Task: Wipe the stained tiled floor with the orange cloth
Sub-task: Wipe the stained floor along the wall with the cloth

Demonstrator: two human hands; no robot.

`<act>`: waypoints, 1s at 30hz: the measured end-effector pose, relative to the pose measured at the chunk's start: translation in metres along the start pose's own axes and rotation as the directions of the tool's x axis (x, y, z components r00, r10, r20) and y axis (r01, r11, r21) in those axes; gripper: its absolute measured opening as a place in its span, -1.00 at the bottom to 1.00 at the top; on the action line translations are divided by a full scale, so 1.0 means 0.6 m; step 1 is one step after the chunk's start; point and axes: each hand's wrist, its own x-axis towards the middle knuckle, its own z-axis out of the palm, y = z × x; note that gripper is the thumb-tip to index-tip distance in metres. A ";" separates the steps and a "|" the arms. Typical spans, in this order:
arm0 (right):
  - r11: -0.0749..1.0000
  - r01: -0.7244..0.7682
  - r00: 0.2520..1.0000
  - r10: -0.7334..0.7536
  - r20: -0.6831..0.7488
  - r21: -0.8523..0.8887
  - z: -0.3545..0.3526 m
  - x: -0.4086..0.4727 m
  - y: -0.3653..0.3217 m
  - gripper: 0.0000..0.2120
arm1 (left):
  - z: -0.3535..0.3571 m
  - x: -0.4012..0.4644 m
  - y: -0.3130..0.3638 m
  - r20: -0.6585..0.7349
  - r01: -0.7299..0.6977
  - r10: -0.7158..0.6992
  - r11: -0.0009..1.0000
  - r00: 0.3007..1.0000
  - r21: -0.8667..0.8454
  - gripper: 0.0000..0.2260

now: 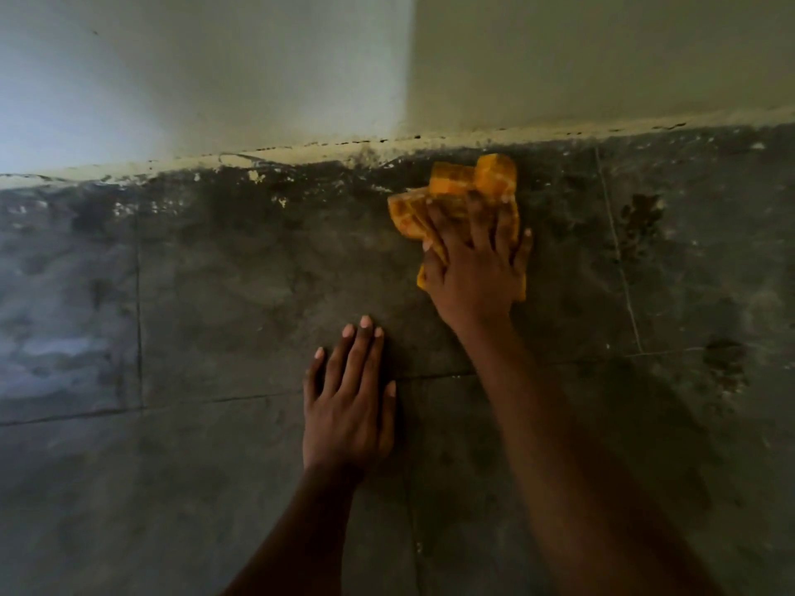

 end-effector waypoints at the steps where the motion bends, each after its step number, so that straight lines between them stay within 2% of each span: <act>1: 0.999 -0.046 0.999 0.046 -0.015 0.000 0.002 0.005 -0.018 -0.45 | 0.000 0.001 0.000 -0.005 -0.003 0.003 1.000 1.000 -0.006 -0.43; 2: 1.000 -0.017 1.000 0.017 -0.003 -0.002 0.003 0.002 -0.033 -0.45 | -0.001 0.001 0.001 -0.007 -0.007 0.007 1.000 1.000 -0.007 -0.43; 3: 0.996 0.086 0.996 -0.086 0.014 -0.002 0.002 -0.005 -0.035 -0.46 | -0.001 0.004 0.002 -0.004 -0.012 0.012 1.000 1.000 -0.005 -0.43; 5: 0.926 0.375 0.926 -0.373 0.051 -0.040 -0.004 -0.032 -0.004 -0.49 | -0.004 0.002 0.002 0.001 -0.006 0.006 1.000 1.000 -0.008 -0.44; 6: 0.895 0.441 0.897 -0.436 0.077 -0.066 -0.012 -0.040 0.025 -0.49 | -0.004 0.001 0.001 0.002 -0.008 0.008 1.000 1.000 -0.008 -0.44; 7: 0.906 0.414 0.909 -0.407 0.092 -0.089 -0.022 -0.038 0.058 -0.50 | -0.002 0.001 0.001 0.006 -0.014 0.014 1.000 1.000 -0.007 -0.44; 8: 0.951 0.296 0.953 -0.289 0.087 -0.089 -0.029 -0.027 0.084 -0.49 | -0.001 0.001 0.001 0.008 -0.016 0.016 1.000 1.000 -0.007 -0.44; 9: 0.991 0.109 0.992 -0.105 0.065 -0.073 -0.035 -0.008 0.098 -0.49 | -0.002 0.002 0.000 0.010 -0.013 0.013 1.000 1.000 -0.010 -0.44; 10: 0.993 -0.112 0.992 0.114 0.056 -0.037 -0.038 0.015 0.096 -0.49 | 0.000 0.002 -0.001 0.010 -0.009 0.009 1.000 1.000 -0.010 -0.44; 11: 0.953 -0.304 0.951 0.302 0.056 0.012 -0.038 0.040 0.079 -0.48 | 0.000 0.002 0.000 0.007 -0.011 0.011 1.000 1.000 -0.007 -0.44; 12: 0.907 -0.419 0.907 0.414 0.076 0.052 -0.034 0.063 0.050 -0.46 | 0.002 0.002 0.001 -0.001 -0.012 0.012 1.000 1.000 -0.002 -0.44; 13: 0.890 -0.450 0.891 0.443 0.100 0.074 -0.030 0.075 0.016 -0.44 | 0.003 0.001 0.001 -0.007 -0.011 0.011 1.000 1.000 0.002 -0.44; 14: 0.917 -0.390 0.918 0.380 0.112 0.080 -0.025 0.080 -0.018 -0.44 | 0.002 0.002 0.001 -0.012 -0.010 0.010 1.000 1.000 0.006 -0.44; 16: 0.995 -0.078 0.992 0.072 0.105 0.055 -0.015 0.054 -0.060 -0.46 | 0.001 0.002 0.000 -0.011 -0.017 0.017 1.000 1.000 -0.001 -0.44; 18: 0.963 0.269 0.956 -0.270 0.115 0.027 -0.010 0.006 -0.048 -0.48 | -0.001 0.003 0.002 -0.011 -0.013 0.013 1.000 1.000 -0.002 -0.44; 19: 0.922 0.387 0.914 -0.385 0.131 0.011 -0.014 -0.011 -0.017 -0.49 | -0.002 0.003 0.006 -0.006 -0.011 0.011 1.000 1.000 -0.003 -0.44; 20: 0.896 0.443 0.884 -0.438 0.163 0.002 -0.020 -0.015 0.024 -0.49 | -0.003 0.003 0.007 -0.007 -0.009 0.009 1.000 1.000 -0.003 -0.44; 21: 0.907 0.422 0.891 -0.413 0.188 -0.006 -0.029 -0.012 0.067 -0.48 | -0.003 0.002 0.006 -0.007 -0.006 0.006 1.000 1.000 -0.001 -0.43; 22: 0.945 0.324 0.930 -0.312 0.194 -0.035 -0.037 0.001 0.113 -0.47 | -0.003 0.002 0.004 -0.001 -0.009 0.009 1.000 1.000 -0.003 -0.43; 24: 0.997 -0.046 0.988 0.055 0.146 -0.061 -0.057 0.054 0.187 -0.39 | -0.001 0.003 0.003 0.009 -0.011 0.011 1.000 1.000 -0.010 -0.43; 26: 0.895 -0.440 0.895 0.430 0.118 0.079 -0.069 0.116 0.193 -0.37 | 0.000 0.003 0.004 0.004 -0.007 0.007 1.000 1.000 -0.007 -0.43; 27: 0.844 -0.522 0.852 0.509 0.119 0.123 -0.068 0.131 0.168 -0.37 | 0.000 0.002 0.005 0.003 -0.007 0.007 1.000 1.000 -0.005 -0.44; 28: 0.847 -0.517 0.855 0.503 0.128 0.125 -0.065 0.133 0.138 -0.38 | -0.001 0.003 0.005 0.004 -0.012 0.012 1.000 1.000 -0.008 -0.44; 30: 0.960 -0.271 0.955 0.259 0.143 0.074 -0.051 0.099 0.093 -0.41 | -0.003 0.003 0.003 0.006 -0.008 0.008 1.000 1.000 -0.010 -0.44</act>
